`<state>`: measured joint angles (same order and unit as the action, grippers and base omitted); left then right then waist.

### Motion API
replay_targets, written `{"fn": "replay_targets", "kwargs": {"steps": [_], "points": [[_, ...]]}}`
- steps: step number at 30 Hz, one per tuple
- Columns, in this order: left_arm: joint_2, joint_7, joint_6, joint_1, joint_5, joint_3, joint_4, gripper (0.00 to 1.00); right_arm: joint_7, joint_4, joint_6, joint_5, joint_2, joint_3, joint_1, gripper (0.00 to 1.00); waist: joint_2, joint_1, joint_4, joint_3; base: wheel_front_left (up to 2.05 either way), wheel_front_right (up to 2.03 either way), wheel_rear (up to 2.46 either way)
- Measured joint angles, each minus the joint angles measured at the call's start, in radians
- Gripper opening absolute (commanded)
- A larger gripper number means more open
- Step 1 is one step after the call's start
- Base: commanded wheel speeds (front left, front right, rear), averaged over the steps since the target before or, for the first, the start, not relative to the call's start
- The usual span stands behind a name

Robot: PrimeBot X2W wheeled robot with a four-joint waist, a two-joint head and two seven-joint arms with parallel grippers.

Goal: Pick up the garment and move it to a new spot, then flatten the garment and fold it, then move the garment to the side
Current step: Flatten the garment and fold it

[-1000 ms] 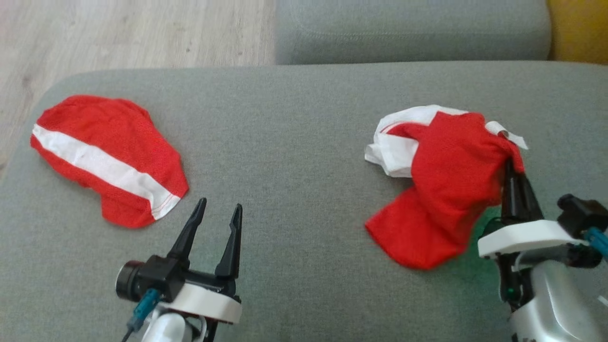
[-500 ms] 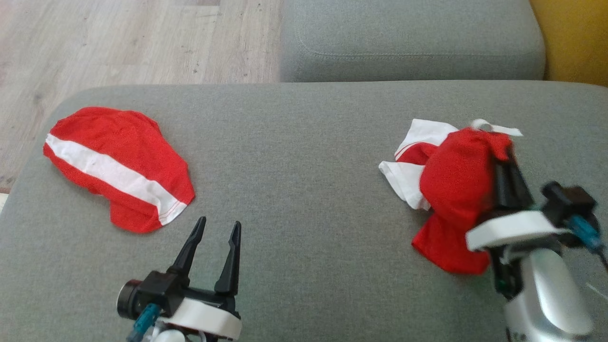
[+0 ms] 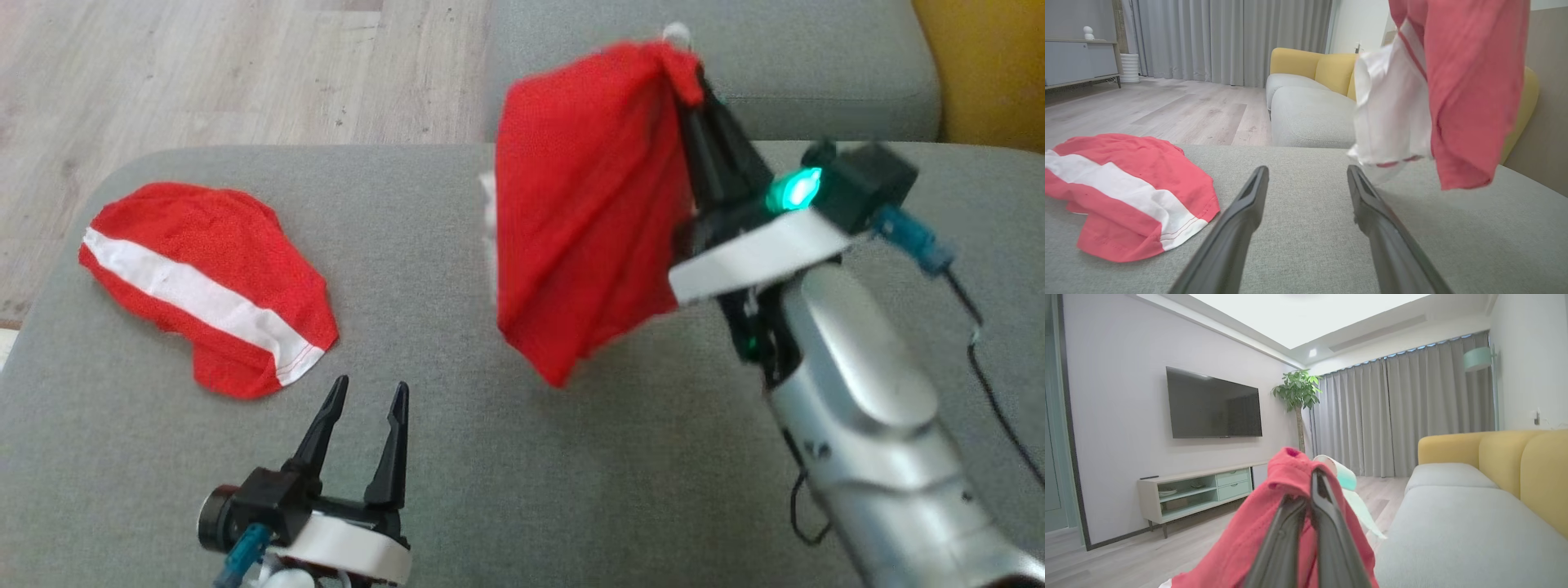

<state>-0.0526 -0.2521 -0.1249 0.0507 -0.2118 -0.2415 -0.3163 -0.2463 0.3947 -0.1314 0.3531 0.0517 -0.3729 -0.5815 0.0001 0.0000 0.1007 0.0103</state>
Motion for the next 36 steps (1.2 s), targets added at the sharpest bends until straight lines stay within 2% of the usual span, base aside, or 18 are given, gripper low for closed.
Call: {"fn": "replay_targets", "kwargs": {"steps": [3,7,10,16,20,21,22,23,27,31,32,36], "points": [[0.0,0.0,0.0,0.0,0.0,0.004,0.0,1.0,0.0,0.031,0.0,-0.009,0.001,0.019,-0.067,0.0,0.0,0.0,0.006,-0.001,0.0,0.0,0.0],[0.0,0.0,0.0,0.0,0.0,0.013,0.001,1.0,0.007,0.1,0.0,-0.092,0.005,0.083,-0.147,0.0,0.0,0.0001,0.009,-0.012,0.0,0.0,0.0],[0.0,0.0,0.0,0.0,0.0,0.012,0.001,1.0,0.033,0.163,0.0,-0.084,0.03,0.12,-0.192,0.0,0.0,0.0,0.014,-0.016,0.0,0.0,0.0],[0.001,0.0,0.002,0.001,-0.027,0.007,0.008,1.0,0.053,0.313,0.0,-0.041,0.146,0.202,-0.182,0.0,0.0,0.0001,0.027,-0.033,0.0,0.0,0.0],[0.001,0.0,0.002,0.001,-0.033,0.005,0.009,1.0,0.035,0.411,0.0,-0.106,0.223,0.251,-0.077,0.0,0.0,0.0001,0.03,-0.048,0.0,0.0,0.0],[0.001,0.0,0.002,0.001,-0.036,0.006,0.011,1.0,0.033,0.435,0.0,-0.114,0.225,0.279,-0.049,0.16,0.0,0.0,0.028,-0.052,0.0,0.0,0.0],[0.001,0.0,0.003,0.002,-0.035,0.007,0.011,1.0,0.023,0.478,0.0,-0.141,0.224,0.334,-0.002,0.77,0.0,0.0002,0.022,-0.058,0.0,0.0,0.0],[0.001,0.0,0.003,0.002,-0.035,0.008,0.011,1.0,0.019,0.493,0.0,-0.161,0.221,0.355,0.013,1.0,0.0,0.0002,0.018,-0.06,0.0,0.0,0.0],[0.001,0.0,0.003,0.004,-0.033,0.011,0.01,1.0,0.004,0.484,0.0,-0.193,0.179,0.414,0.038,1.0,0.0,0.0001,-0.003,-0.061,0.0,0.0,0.0],[0.001,0.0,0.002,0.005,-0.023,0.016,0.01,1.0,-0.002,0.386,0.0,-0.215,0.112,0.427,0.045,1.0,0.0,0.0,-0.03,-0.053,0.0,0.0,0.0],[0.001,0.0,0.002,0.005,-0.023,0.016,0.01,1.0,-0.002,0.386,0.0,-0.215,0.112,0.427,0.045,1.0,0.0,0.0,-0.03,-0.053,0.0,0.0,0.0],[0.001,0.0,0.002,0.005,-0.018,0.018,0.015,1.0,-0.002,0.218,0.0,-0.21,0.049,0.421,0.107,1.0,0.0,0.0,-0.054,-0.041,0.0,0.0,0.0]]}}
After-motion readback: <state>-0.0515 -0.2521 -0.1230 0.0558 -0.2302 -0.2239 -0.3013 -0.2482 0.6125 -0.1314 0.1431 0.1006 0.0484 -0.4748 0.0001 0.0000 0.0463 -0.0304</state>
